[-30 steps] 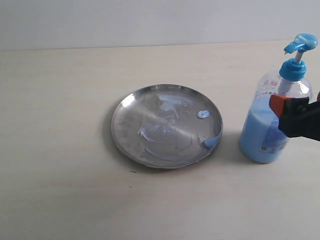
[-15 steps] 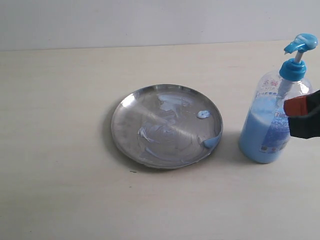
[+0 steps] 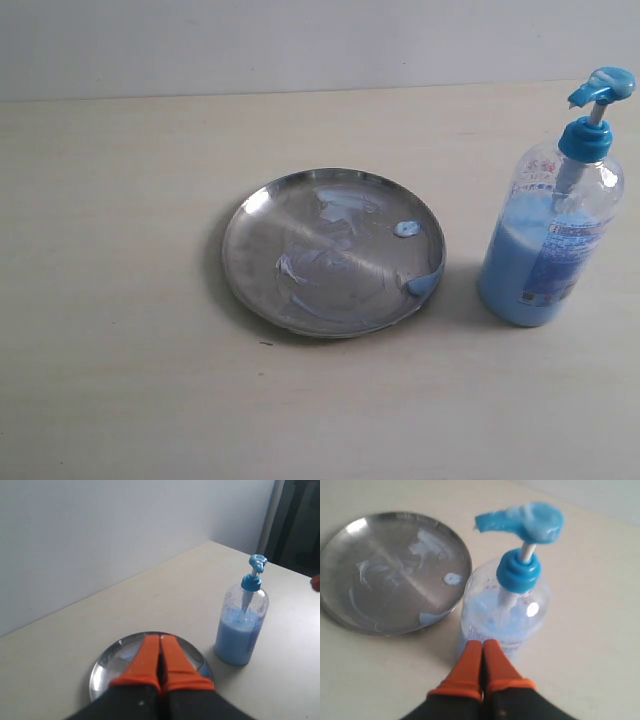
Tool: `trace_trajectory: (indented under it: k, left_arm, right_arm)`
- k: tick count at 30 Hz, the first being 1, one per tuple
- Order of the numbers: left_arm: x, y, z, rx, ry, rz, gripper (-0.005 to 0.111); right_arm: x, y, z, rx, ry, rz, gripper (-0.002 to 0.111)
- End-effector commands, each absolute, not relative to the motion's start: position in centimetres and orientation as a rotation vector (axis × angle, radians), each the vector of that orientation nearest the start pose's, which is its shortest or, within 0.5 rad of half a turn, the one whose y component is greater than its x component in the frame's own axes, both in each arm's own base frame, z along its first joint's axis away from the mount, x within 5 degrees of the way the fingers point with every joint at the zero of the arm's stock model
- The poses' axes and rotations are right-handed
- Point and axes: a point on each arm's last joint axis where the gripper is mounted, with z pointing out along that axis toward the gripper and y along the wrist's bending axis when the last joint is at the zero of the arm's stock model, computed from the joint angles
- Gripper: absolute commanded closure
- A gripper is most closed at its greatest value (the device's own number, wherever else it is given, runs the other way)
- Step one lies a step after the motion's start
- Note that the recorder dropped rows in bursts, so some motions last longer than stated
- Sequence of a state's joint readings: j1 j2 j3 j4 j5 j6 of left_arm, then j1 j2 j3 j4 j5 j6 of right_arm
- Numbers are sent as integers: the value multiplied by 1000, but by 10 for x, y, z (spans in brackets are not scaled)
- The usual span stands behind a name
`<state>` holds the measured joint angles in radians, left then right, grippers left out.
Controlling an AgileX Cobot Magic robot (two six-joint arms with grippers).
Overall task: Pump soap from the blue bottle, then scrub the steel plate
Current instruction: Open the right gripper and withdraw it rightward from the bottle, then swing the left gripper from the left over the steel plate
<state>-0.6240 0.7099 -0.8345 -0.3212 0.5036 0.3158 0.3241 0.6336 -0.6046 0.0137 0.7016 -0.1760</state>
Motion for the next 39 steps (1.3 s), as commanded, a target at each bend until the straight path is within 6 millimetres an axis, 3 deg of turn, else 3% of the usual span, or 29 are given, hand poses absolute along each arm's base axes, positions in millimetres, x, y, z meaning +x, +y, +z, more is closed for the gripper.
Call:
trace_trajectory:
  k: [1,7,14,31,39]
  left_arm:
    - [103,-91,385,733,1737,-534,107]
    - [102,-91,383,748,1757,-535,107]
    - [102,-91,383,749,1758,-535,107]
    - [104,-93,381,752,1769,-534,107]
    - [126,-101,368,842,1822,-379,107]
  right_arm:
    - [90,30,322,-508,1954,90,108]
    - [70,24,322,-460,1767,100,108]
    - [59,20,322,-431,1673,114,108]
    - [57,21,323,-398,1676,155,108]
    - [57,21,323,-377,1682,173,108]
